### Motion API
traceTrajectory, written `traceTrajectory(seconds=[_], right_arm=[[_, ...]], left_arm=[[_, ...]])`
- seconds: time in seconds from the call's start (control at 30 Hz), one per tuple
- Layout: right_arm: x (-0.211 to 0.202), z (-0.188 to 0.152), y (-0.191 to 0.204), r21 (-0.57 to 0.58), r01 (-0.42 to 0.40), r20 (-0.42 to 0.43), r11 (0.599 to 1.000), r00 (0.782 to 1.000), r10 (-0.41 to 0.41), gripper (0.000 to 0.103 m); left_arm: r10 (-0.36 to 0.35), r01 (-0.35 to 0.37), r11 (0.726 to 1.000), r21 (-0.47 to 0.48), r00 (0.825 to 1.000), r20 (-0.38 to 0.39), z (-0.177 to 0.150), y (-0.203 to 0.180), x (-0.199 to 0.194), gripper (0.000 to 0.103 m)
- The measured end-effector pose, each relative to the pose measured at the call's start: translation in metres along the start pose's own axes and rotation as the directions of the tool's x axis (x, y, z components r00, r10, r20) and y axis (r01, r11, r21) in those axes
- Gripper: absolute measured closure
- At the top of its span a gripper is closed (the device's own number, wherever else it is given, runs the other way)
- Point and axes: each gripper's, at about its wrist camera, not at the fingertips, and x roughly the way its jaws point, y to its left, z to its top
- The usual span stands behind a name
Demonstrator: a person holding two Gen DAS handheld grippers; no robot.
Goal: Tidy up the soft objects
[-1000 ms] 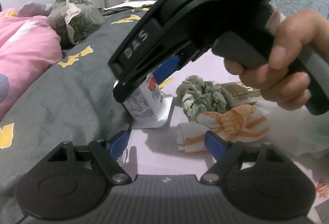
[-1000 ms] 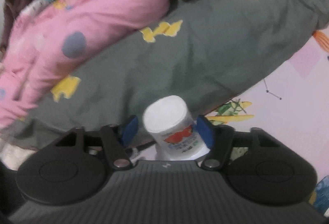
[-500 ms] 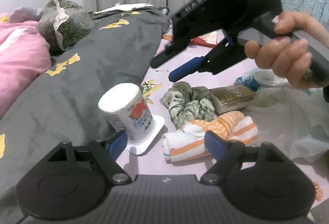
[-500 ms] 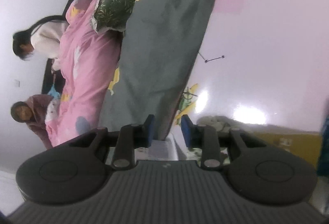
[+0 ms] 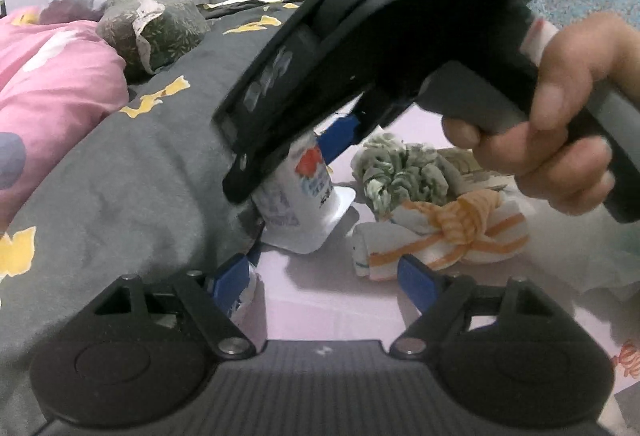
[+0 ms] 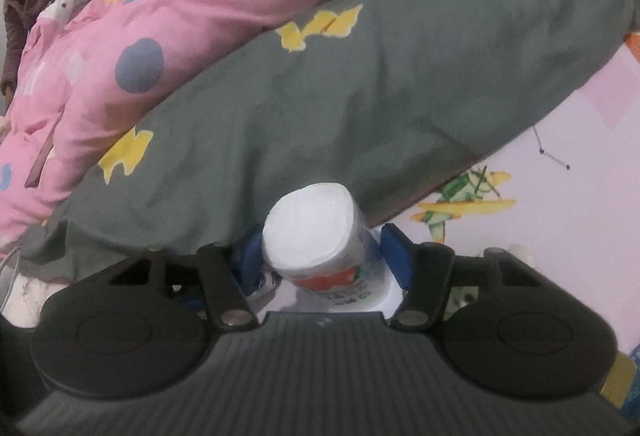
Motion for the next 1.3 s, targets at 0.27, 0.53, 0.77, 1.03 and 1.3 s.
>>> traceTrajectory(seconds=[0.27, 0.53, 0.77, 1.03, 1.3], right_arm=[[-0.006, -0.015, -0.113, 0.585, -0.308, 0.071, 0.75, 0.941, 0.331, 0.043], [-0.032, -0.019, -0.136, 0.581, -0.179, 0.084, 0.794, 0.983, 0.16, 0.045], [-0.034, -0.007, -0.053, 0.171, -0.097, -0.001, 0.98, 0.995, 0.099, 0.026], [0.003, -0.011, -0.009, -0.017, 0.046, -0.133, 0.999, 0.99, -0.048, 0.052], [-0.009, -0.016, -0.103, 0.497, -0.268, 0.007, 0.825, 0.952, 0.305, 0.056]], left_arm=[[-0.02, 0.019, 1.0, 0.019, 1.0, 0.016, 0.005, -0.007, 0.0, 0.02], [-0.021, 0.02, 0.999, 0.033, 1.0, 0.013, 0.01, -0.008, 0.009, 0.02], [-0.011, 0.011, 1.0, 0.022, 1.0, -0.002, 0.003, -0.004, 0.005, 0.02], [0.01, -0.01, 1.0, -0.006, 1.0, -0.015, -0.001, 0.005, 0.0, 0.02], [-0.002, 0.001, 1.0, 0.011, 1.0, 0.021, 0.008, 0.001, -0.008, 0.02]])
